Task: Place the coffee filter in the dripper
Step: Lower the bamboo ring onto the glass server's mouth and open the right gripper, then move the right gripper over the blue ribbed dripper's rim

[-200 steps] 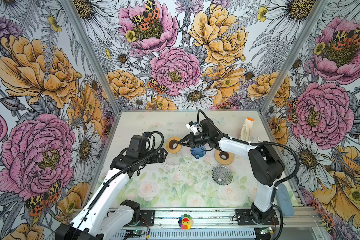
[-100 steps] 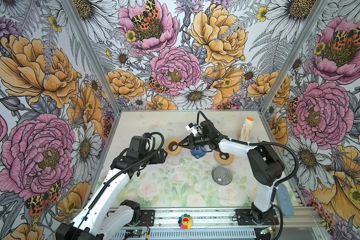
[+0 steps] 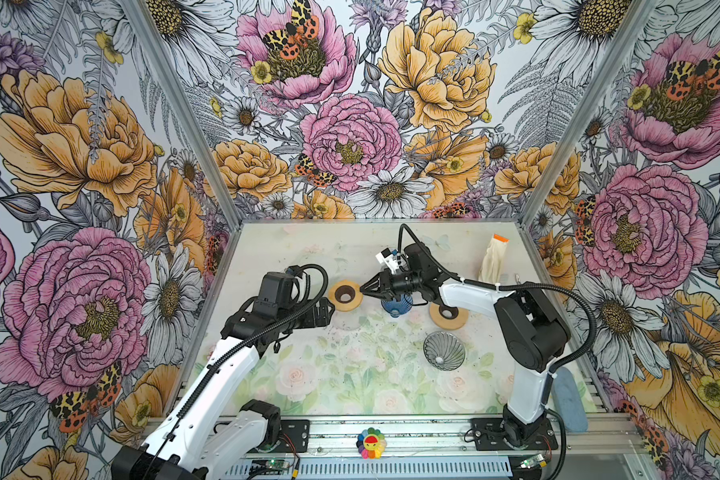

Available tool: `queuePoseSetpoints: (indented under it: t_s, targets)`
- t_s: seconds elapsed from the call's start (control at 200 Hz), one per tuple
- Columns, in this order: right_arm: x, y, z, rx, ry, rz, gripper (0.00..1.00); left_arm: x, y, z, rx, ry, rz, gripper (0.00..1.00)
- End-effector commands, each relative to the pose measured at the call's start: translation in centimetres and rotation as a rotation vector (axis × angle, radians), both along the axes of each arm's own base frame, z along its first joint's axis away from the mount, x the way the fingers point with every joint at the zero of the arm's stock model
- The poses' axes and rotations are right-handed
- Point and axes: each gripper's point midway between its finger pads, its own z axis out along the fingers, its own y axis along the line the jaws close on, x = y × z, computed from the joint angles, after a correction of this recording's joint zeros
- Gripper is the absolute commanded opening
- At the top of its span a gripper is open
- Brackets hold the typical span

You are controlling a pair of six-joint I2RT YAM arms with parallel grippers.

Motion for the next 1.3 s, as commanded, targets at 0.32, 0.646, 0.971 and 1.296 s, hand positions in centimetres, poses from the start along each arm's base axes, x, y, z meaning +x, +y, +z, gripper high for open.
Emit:
queuePoseSetpoints:
  t_s: [0.32,0.646,0.971,1.296]
  targets:
    - [0.3,-1.3,2.8,0.001,-0.114,-0.019,0.3,0.9,-0.7,1.4,-0.023,-0.057,-0.029,0.99]
    - [-0.1,-3.1,5.6,-0.09,-0.237,-0.029,0.36,2.1,-1.4,5.8,-0.002,-0.189,-0.106,0.99]
    - [0.1,-7.5,6.4,-0.321,-0.341,-0.08,0.45,2.8,-0.9,9.6,0.104,-0.351,-0.161,0.99]
    - [0.9,-13.0,4.2,-0.652,-0.373,-0.206,0.48,2.4,-0.4,11.6,0.149,-0.526,-0.172,0.99]
